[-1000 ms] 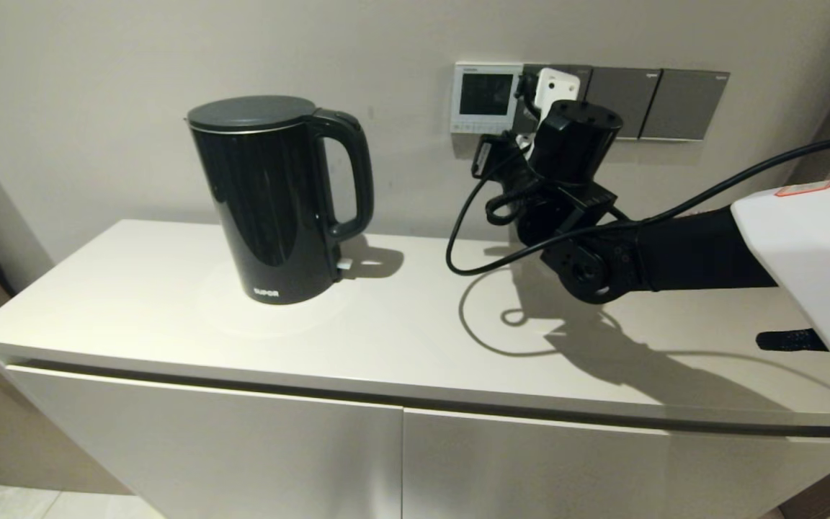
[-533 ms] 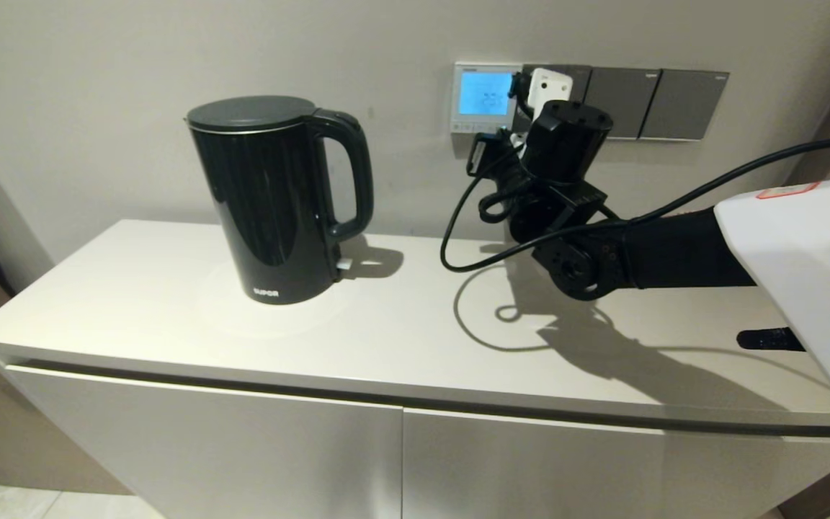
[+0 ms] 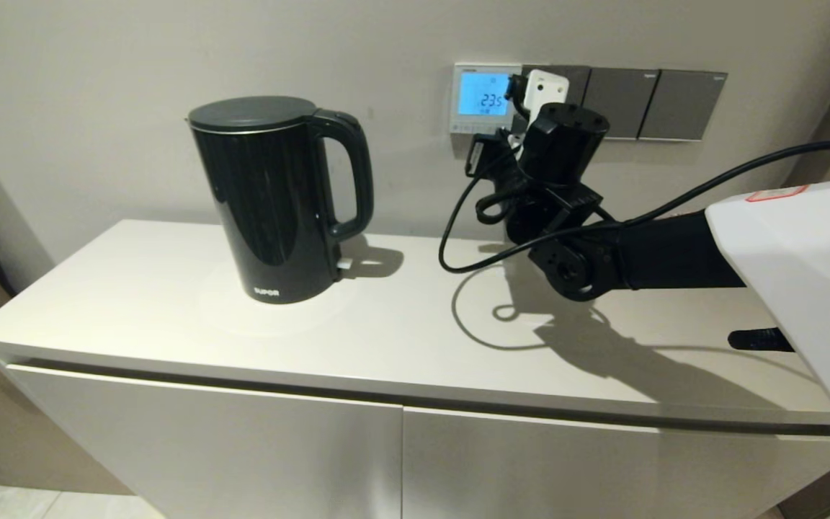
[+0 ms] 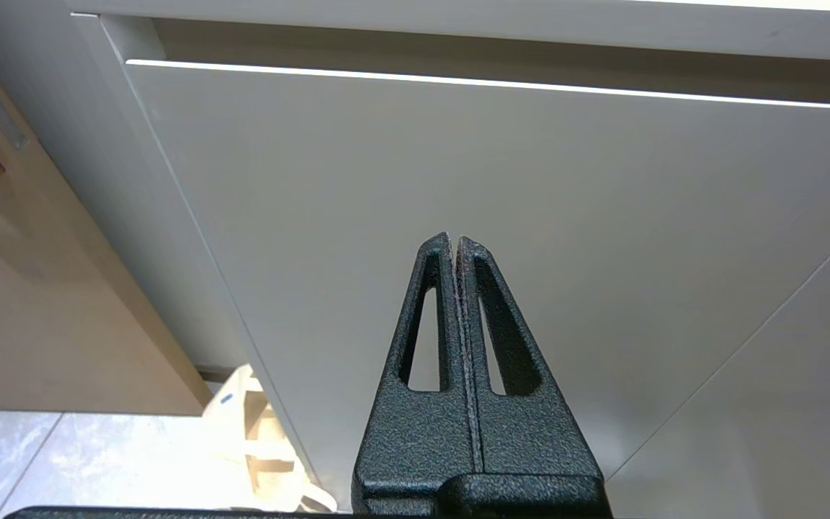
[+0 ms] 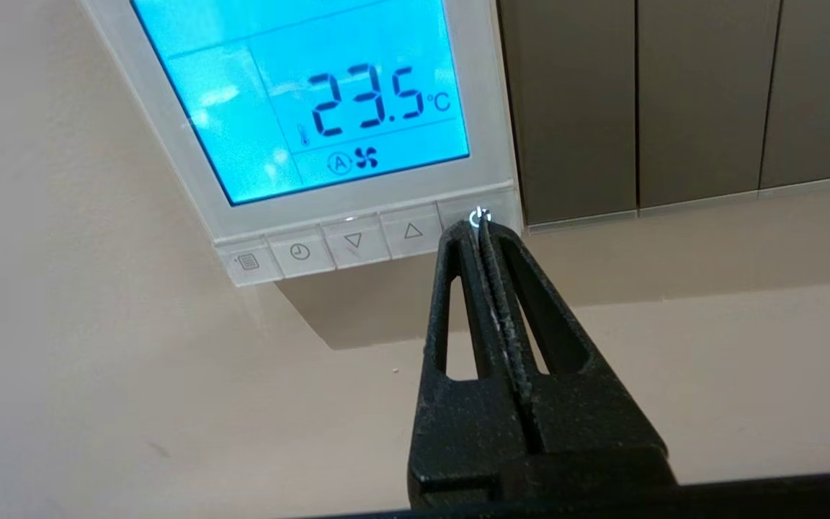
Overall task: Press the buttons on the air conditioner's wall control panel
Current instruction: Turn on the central air conditioner, then press the temperature decrease button
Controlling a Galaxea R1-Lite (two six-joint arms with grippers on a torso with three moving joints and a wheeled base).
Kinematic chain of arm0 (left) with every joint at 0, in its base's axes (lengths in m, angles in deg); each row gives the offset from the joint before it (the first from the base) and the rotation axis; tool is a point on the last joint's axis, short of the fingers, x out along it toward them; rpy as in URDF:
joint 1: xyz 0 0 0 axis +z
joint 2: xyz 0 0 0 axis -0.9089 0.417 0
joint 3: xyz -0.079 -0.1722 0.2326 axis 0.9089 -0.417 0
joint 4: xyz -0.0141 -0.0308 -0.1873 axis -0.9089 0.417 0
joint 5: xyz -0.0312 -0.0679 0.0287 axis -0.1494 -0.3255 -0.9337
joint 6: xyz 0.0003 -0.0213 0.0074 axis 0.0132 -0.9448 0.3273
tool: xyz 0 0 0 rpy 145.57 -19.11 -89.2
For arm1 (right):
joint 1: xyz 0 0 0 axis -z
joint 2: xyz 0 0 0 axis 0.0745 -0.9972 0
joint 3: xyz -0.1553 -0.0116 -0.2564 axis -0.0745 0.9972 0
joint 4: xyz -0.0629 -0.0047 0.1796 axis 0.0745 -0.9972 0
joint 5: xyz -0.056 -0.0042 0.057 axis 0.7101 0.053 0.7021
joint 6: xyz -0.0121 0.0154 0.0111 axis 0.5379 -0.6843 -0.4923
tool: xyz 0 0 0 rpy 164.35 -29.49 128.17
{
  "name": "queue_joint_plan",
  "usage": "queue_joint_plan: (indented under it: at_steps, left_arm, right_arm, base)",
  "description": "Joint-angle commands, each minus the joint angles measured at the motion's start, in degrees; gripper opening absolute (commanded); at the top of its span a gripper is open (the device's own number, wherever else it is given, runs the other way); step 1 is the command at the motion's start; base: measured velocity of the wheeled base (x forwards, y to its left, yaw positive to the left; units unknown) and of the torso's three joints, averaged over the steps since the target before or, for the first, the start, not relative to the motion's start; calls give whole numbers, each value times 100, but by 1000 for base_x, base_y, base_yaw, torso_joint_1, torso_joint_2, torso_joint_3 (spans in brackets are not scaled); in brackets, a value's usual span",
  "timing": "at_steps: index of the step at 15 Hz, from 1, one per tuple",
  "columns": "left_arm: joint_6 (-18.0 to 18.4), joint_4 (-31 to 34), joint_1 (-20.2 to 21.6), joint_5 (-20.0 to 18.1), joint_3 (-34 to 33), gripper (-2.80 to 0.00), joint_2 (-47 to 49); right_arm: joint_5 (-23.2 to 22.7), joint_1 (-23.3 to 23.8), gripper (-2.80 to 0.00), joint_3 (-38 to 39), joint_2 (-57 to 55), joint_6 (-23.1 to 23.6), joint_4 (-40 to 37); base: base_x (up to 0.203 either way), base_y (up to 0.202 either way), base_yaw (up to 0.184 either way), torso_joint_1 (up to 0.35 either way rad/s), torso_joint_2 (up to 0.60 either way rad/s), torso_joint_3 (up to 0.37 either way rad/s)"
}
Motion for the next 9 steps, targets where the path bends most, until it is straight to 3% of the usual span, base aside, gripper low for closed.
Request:
queue_joint_plan:
  at_steps: [1,5,9]
  left_arm:
    - [0,4,2,1,1,-280,9]
    - [0,4,3,1,1,-280,9]
    - [0,4,-2,1,1,-280,9]
  right_arm:
    - [33,-90,-280,171,170,13,68]
    - [77,-588,-280,641,697,18,86]
    - [45,-632,-280,501,536,111,79]
  base:
    - [0,0,0,0,0,0]
    - [0,0,0,0,0,0]
    - [0,0,0,0,0,0]
